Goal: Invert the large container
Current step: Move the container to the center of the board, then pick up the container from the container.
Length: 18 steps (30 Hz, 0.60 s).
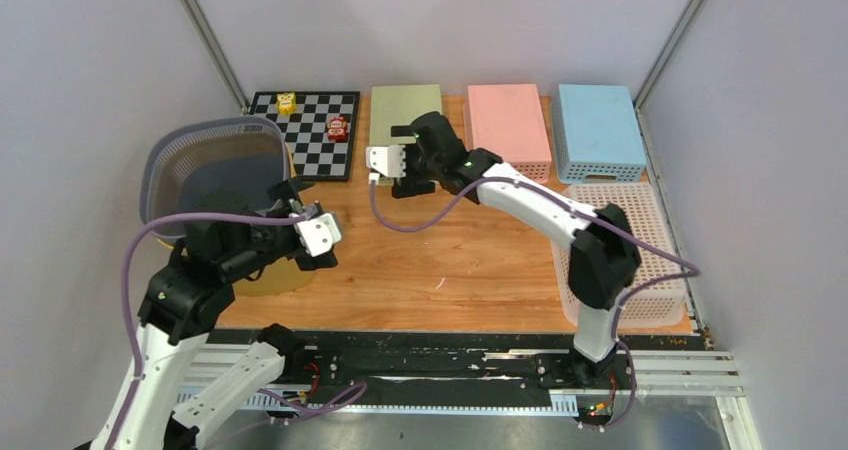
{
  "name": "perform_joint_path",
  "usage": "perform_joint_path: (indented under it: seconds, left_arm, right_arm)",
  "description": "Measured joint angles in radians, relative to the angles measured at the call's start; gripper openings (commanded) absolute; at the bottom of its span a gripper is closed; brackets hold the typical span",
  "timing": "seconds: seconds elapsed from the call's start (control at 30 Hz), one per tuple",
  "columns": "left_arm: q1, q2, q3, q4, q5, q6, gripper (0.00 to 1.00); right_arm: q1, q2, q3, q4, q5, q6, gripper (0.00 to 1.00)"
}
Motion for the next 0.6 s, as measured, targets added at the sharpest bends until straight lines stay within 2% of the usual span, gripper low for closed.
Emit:
perform_joint_path:
  seconds: [0.1,0.37,0.4,0.47,0.5,0.53,0.6]
  left_arm:
    - [0.0,0.042,0.141,-0.09,0.008,0.014,1.0]
    - [0.0,0.132,0.353,-0.186,-0.117,-0.101,0.98]
    - [0.0,0.156,0.377,-0.198,-0.142,-0.129,0.92]
    - [0.0,0.209,0.42,-0.215,-0.194,-0.19,0.74]
    - [0.0,0.249,0.451,-0.226,-0.232,-0.228,0.72]
    - [0.0,0.293,0.485,-0.238,-0.272,-0.266,0.72]
    - [0.002,0.368,0.537,-0.256,-0.339,-0.336,0.91]
  right_arm:
    - [0.0,-0.163,-0.053,-0.042,-0.078,0.045,1.0]
    - [0.0,-0.359,-0.179,-0.146,-0.211,0.129,1.0]
    - [0.0,-0.378,-0.197,-0.155,-0.222,0.136,1.0]
    - [0.0,-0.408,-0.226,-0.166,-0.239,0.148,1.0]
    - [0.0,-0.423,-0.241,-0.169,-0.243,0.153,1.0]
    - [0.0,-0.44,-0.259,-0.172,-0.247,0.156,1.0]
    - [0.0,-0.461,-0.283,-0.179,-0.248,0.161,1.0]
